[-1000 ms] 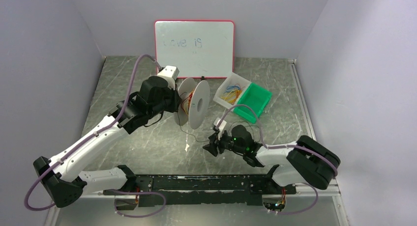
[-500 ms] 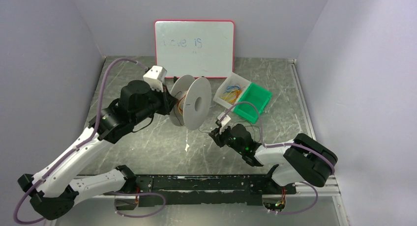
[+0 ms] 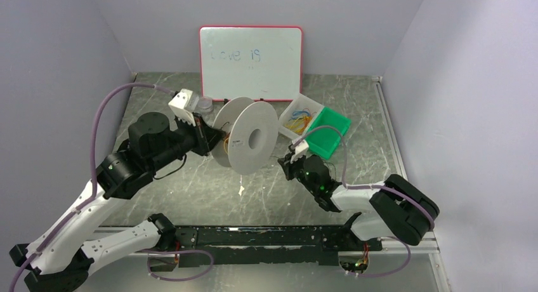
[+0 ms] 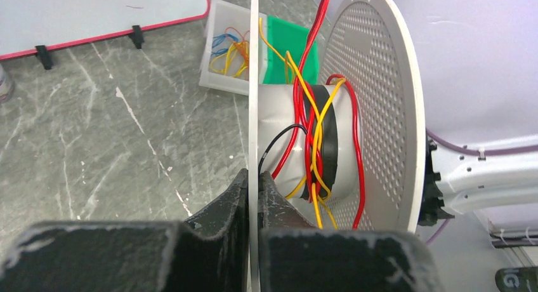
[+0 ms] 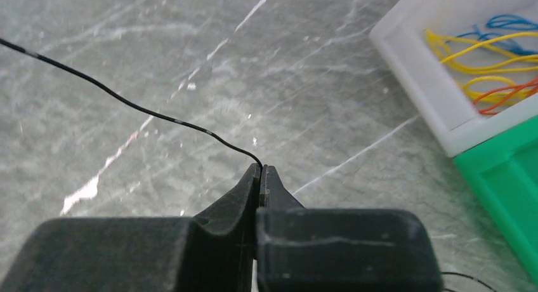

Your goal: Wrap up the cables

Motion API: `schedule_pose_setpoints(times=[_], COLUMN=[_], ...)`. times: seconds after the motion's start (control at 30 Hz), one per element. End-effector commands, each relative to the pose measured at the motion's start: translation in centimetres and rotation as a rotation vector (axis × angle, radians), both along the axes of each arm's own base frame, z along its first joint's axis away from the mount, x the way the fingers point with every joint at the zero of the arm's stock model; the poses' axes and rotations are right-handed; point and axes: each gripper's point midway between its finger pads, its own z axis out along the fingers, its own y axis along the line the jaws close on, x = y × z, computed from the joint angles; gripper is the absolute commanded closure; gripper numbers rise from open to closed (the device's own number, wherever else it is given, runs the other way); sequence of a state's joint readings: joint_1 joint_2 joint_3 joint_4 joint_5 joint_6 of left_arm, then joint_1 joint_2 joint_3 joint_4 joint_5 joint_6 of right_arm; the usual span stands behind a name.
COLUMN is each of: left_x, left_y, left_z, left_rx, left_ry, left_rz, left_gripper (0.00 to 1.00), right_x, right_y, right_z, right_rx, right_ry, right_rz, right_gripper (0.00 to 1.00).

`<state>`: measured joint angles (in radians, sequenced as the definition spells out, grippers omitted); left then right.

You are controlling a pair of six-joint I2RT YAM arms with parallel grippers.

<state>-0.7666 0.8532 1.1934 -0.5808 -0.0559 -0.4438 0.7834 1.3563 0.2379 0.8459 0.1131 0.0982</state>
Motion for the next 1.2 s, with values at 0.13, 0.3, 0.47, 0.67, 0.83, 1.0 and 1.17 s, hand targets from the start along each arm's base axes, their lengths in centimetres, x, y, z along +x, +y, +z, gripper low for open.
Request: schedule_pose_setpoints(times=[0.13,0.3,0.47,0.67,0.83,1.0,1.17], left_x=[-2.0,-2.9,-2.5,-1.6,-0.4,1.7,3.3], left_y=[-1.0,-1.5,-1.3,-0.7,-0.1,0.6,0.7], left_z=[1.4,0.5,-2.3,-5.0,-6.8,-7.6,-8.0], left_rx=[-0.043,0.027,0.154,0.275,0.369,0.438,0.495], left_ry=[-0.088,-0.137,-0.092,-0.068,-0.054,-0.052,-0.054], left_rz=[-0.144,-0.244,-0.261,-0.253,-0.218,-0.132,-0.078], left_gripper=[0.93,0.93,0.93,0.93,0.93,0.93,0.93], right_x=[3.0,4.3,5.3,5.9,5.3,4.2,3.4], right_y=[-1.3,-2.4,-2.7,-2.5,-1.6,-0.1,1.1], right_z=[4.3,6.8,10.1,14.0,16.7,18.7,20.7], right_rx=[0.072,0.085,0.086,0.055,0.047,0.042,0.075], right_ry=[-0.011,-0.018,-0.039,-0.049,-0.046,0.005,0.061], right_rz=[-0.116,-0.184,-0.205,-0.207,-0.137,-0.034,0.022], right_gripper=[1.0,1.0,1.0,1.0,1.0,1.0,1.0])
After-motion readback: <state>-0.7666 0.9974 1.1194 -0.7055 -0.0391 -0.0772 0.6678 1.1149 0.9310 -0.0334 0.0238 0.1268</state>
